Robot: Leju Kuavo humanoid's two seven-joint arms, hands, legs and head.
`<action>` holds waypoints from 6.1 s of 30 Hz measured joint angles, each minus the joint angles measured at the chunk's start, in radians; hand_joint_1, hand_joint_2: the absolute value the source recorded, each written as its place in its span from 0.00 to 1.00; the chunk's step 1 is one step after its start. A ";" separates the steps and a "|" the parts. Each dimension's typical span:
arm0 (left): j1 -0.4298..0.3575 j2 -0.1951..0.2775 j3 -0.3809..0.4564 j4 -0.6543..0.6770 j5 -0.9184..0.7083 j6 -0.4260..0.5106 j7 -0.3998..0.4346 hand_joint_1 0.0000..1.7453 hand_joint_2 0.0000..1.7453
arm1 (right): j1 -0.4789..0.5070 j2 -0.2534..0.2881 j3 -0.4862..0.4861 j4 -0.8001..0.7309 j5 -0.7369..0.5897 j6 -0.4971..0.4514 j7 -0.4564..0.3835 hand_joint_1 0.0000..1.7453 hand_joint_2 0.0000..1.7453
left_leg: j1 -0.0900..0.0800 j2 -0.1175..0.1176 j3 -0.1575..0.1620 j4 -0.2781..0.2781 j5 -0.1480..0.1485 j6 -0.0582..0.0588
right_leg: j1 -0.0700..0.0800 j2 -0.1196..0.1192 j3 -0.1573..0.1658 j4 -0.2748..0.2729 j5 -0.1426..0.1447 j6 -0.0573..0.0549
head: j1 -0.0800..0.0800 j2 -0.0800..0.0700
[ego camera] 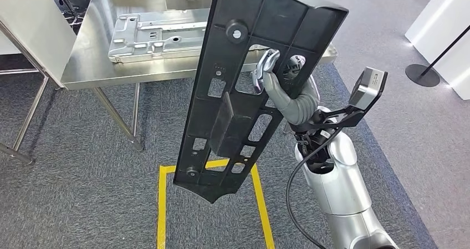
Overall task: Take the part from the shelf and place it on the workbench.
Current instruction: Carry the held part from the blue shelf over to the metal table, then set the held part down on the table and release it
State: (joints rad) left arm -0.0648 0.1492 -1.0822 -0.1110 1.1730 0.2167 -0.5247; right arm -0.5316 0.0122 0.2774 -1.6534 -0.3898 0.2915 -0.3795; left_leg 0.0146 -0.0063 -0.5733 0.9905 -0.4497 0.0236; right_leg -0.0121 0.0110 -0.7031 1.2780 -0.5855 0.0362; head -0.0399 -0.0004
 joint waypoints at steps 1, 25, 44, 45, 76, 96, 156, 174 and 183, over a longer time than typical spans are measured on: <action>0.001 -0.001 0.001 0.000 0.000 0.000 -0.001 0.00 1.00 | 0.001 0.000 0.000 0.000 0.000 0.001 0.000 1.00 1.00 | 0.000 0.000 0.006 0.001 -0.006 -0.001 | -0.002 -0.001 -0.004 -0.015 0.026 0.001 | 0.000 0.000; 0.013 -0.005 0.046 0.001 0.000 0.011 -0.007 0.00 1.00 | 0.008 -0.003 0.045 -0.087 0.016 0.048 0.030 1.00 1.00 | -0.008 0.001 -0.035 0.018 0.018 -0.012 | 0.009 -0.003 0.171 -0.267 0.071 -0.020 | -0.001 0.000; 0.009 -0.020 0.074 0.001 0.000 0.014 -0.014 0.00 1.00 | -0.036 -0.040 0.070 -0.091 -0.051 0.071 0.071 1.00 1.00 | -0.002 0.003 -0.070 0.225 -0.139 -0.054 | 0.000 -0.009 0.114 -0.282 0.144 -0.055 | -0.005 0.000; 0.011 -0.020 0.074 0.001 0.000 0.014 -0.014 0.00 1.00 | -0.036 -0.041 0.070 -0.089 -0.051 0.071 0.071 1.00 1.00 | -0.002 0.003 -0.108 0.280 -0.147 -0.056 | 0.001 -0.008 0.119 -0.282 0.138 -0.056 | -0.005 0.000; 0.014 -0.016 0.085 0.002 0.000 0.005 -0.014 0.00 1.00 | -0.038 -0.052 0.012 -0.043 -0.089 0.144 0.081 1.00 1.00 | -0.002 0.002 -0.113 0.290 -0.149 -0.051 | 0.002 -0.011 0.128 -0.291 0.136 -0.052 | -0.003 0.000; 0.019 -0.019 0.087 0.002 0.000 -0.005 -0.021 0.00 1.00 | -0.071 -0.046 -0.005 -0.075 -0.088 0.141 0.116 1.00 1.00 | -0.014 -0.008 0.027 0.020 -0.031 0.000 | 0.012 -0.009 0.047 -0.198 0.162 -0.030 | 0.006 0.000; 0.008 -0.022 0.093 0.007 -0.001 -0.007 -0.030 0.00 1.00 | -0.186 -0.018 -0.037 -0.145 -0.017 0.016 0.127 1.00 1.00 | 0.003 -0.005 0.023 0.016 -0.024 -0.012 | 0.002 -0.015 -0.009 -0.060 0.098 -0.007 | 0.011 0.000; 0.008 -0.010 0.092 0.007 -0.002 0.012 -0.026 0.00 1.00 | -0.238 -0.033 -0.106 -0.116 0.326 -0.170 0.079 1.00 1.00 | -0.001 0.002 -0.041 0.059 0.015 -0.050 | 0.012 -0.009 0.139 -0.275 0.125 -0.048 | 0.011 0.000; 0.007 -0.009 0.094 0.007 -0.001 0.014 -0.032 0.00 1.00 | -0.270 -0.046 -0.109 0.027 0.897 -0.456 0.158 1.00 1.00 | 0.002 -0.001 -0.022 0.012 0.018 -0.010 | 0.005 -0.010 0.017 -0.044 0.018 -0.010 | 0.019 0.000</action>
State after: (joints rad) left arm -0.0581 0.1402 -0.9885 -0.1041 1.1719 0.2312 -0.5568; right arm -0.8019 -0.0336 0.1680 -1.6263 0.5070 -0.1649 -0.2210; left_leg 0.0167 -0.0073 -0.5956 1.0027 -0.4313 0.0131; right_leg -0.0075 0.0010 -0.6866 1.2344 -0.5677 0.0265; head -0.0209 -0.0004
